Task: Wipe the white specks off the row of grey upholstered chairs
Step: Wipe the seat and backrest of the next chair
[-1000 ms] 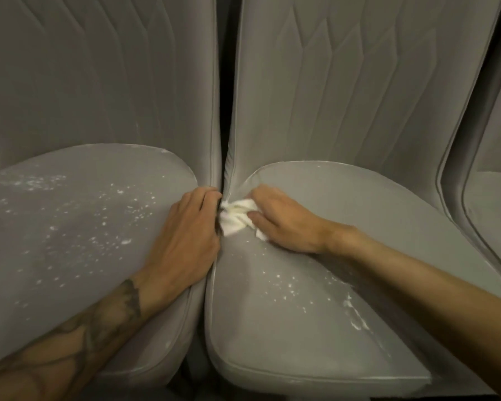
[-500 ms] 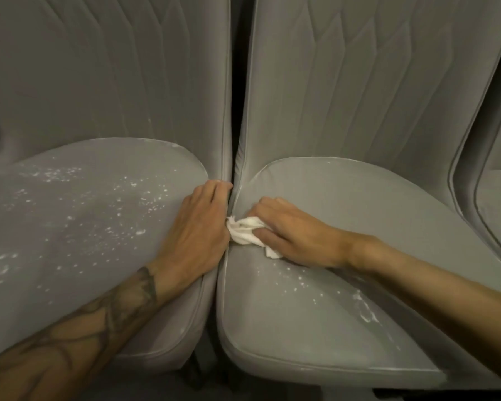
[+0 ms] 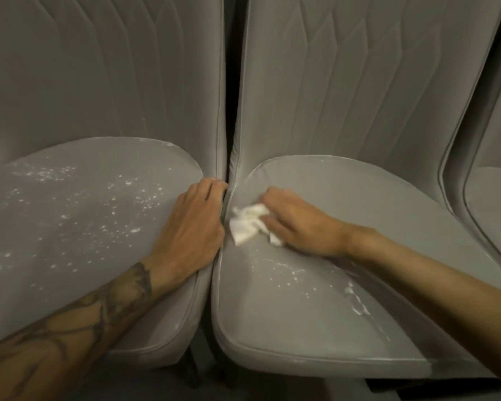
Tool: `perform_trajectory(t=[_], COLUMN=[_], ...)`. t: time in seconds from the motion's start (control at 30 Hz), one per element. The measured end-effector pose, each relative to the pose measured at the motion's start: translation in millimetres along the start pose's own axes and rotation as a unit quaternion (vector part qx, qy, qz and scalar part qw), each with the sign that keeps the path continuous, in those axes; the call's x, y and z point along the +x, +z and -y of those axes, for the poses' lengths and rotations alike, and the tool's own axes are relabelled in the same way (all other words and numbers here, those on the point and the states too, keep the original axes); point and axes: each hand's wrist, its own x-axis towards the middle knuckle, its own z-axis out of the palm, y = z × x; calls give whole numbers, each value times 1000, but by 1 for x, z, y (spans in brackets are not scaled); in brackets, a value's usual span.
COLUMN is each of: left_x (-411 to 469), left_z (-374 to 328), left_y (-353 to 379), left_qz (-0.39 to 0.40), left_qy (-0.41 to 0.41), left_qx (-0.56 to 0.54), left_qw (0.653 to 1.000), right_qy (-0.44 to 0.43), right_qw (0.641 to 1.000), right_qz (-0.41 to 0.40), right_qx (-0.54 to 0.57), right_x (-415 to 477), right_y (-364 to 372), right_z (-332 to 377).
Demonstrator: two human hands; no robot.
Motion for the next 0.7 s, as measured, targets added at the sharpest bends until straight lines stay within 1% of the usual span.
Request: perform_trajectory(t=[0.07,0.1,0.13,0.17,0.23,0.27,0.3,0.33,0.37,0.4,0.47,0.5,0.53,0.57,0.63,0.7], left_x=[1,1,2,1,1,1,1,2,2,2,1,1,1,1,1,2], left_z=[-1,-1,0,0,0,1,1,1,2,2,2,3,3,4,4,4], left_y=[2,2,2,3,3,3,3,4,4,4,5,6,6,7,7,6], left_qz=[-3,-4,-4,-4,-4,-3,-3,-3,-4,-4,-2,-3,-6,-10,-13,-10], left_qy=[-13,-16,-15,-12,-5,-3,-3,-3,-3,-4,-4,-4,-4,-4,-4,-4], left_qx=[-2,-2,0,3,12,17,21,24,24,23,22,24,25,26,28,29], left_qw=[1000,1000,1000,1000,1000,1000,1000,1000,1000,1000,1000,1000,1000,1000,1000,1000], right_qy=[94,122,128,113,37,-6,-29,-30,-11,30,141,175,187,177,100,24], right_qw=[995,992,991,992,998,999,999,999,1000,999,988,982,979,981,993,999], right_qz=[-22,-26,-31,-38,-47,-35,-13,-1,-2,-13,-38,-46,-49,-53,-63,-32], right_qx=[-20,-27,-33,-34,0,18,26,19,-1,-22,-48,-56,-62,-63,-26,19], right_x=[17,22,22,16,-7,-20,-28,-30,-28,-23,-14,-10,-9,-13,-34,-59], right_y=[-6,-5,-1,4,13,14,10,5,0,-5,-16,-16,-13,-8,4,3], right_z=[-15,-18,-16,-12,4,11,11,4,-8,-22,-46,-50,-47,-39,-18,1])
